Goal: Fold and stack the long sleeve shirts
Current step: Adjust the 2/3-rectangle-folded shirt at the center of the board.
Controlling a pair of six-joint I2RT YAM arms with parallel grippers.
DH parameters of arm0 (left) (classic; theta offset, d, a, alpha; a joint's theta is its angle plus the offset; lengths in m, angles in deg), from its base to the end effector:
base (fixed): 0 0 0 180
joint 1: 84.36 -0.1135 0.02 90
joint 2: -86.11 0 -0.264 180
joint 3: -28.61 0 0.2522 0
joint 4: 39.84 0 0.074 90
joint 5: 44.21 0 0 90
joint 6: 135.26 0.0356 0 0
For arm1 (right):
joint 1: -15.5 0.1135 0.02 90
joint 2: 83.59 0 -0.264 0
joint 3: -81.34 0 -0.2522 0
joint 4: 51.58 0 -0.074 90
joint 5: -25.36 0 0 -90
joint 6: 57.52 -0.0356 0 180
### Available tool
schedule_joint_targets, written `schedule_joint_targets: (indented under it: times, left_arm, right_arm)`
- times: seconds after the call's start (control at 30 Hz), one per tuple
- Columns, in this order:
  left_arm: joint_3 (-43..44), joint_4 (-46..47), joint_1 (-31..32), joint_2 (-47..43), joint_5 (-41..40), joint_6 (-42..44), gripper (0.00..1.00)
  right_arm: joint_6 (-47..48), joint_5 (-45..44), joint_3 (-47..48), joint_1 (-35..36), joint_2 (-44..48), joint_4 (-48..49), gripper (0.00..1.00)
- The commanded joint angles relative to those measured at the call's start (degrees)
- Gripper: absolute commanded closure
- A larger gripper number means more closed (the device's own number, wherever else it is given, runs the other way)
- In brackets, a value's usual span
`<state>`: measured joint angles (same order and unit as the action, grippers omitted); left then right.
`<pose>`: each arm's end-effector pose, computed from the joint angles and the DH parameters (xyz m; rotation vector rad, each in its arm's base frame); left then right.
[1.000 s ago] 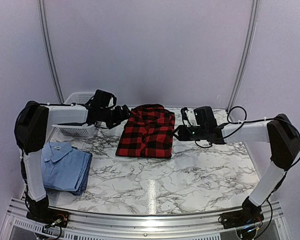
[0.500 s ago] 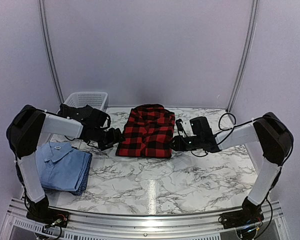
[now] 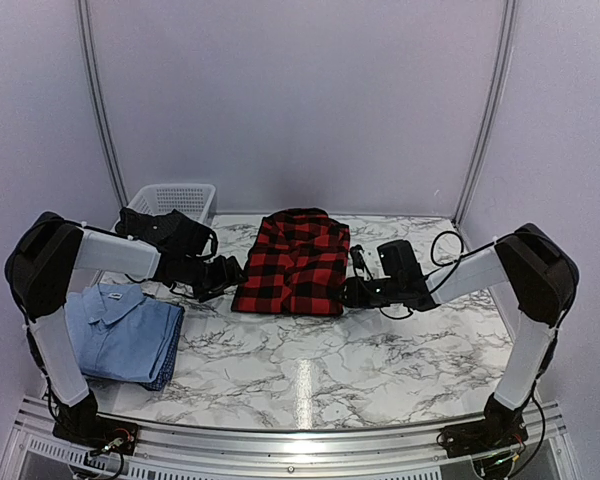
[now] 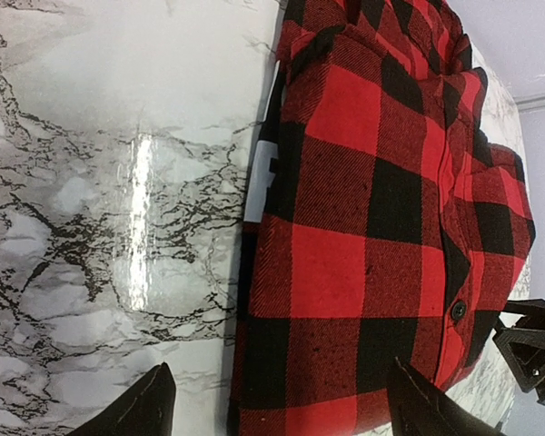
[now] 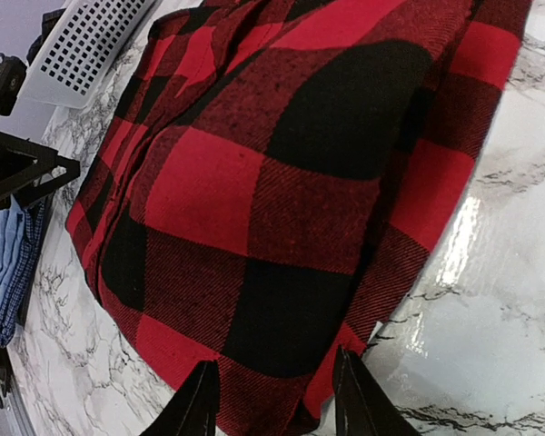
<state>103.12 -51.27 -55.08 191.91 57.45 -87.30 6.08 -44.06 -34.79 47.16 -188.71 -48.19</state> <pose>0.3344 -0.1957 0.1627 -0.1638 2.4531 -0.8305 0.3026 0.2013 0.1362 -0.3158 2.3338 0.9293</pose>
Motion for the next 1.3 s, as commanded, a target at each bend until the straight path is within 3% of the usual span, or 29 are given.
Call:
schedule_joint_targets:
  times: [0.0,0.5,0.63,0.8,1.07,1.27]
  left_arm:
    - [-0.6,1.5,0.3,-1.1,-0.1,-0.1,0.17]
    - [-0.4,2.8,1.3,0.2,0.8,-0.6,0.17]
    - [-0.2,3.0,1.6,0.5,0.8,-0.7,0.17]
    - [-0.4,3.1,1.9,0.5,0.8,-0.7,0.18]
    - [-1.0,3.5,2.3,0.4,0.7,-0.8,0.18]
    - [-1.3,3.6,3.7,0.7,0.7,-1.3,0.18]
  right_arm:
    - [-1.0,1.1,-0.3,0.3,-1.1,2.4,0.61]
    - [-3.0,1.9,-1.6,1.2,-1.6,3.8,0.69]
    - [-3.4,1.5,-2.1,1.2,-1.2,3.6,0.77]
    - [-3.7,0.5,-2.2,1.7,1.0,0.8,1.0]
    - [-5.1,-5.5,-4.2,3.7,9.3,-8.3,1.0]
    - [-6.0,-6.3,-8.7,4.8,11.6,-9.9,1.0]
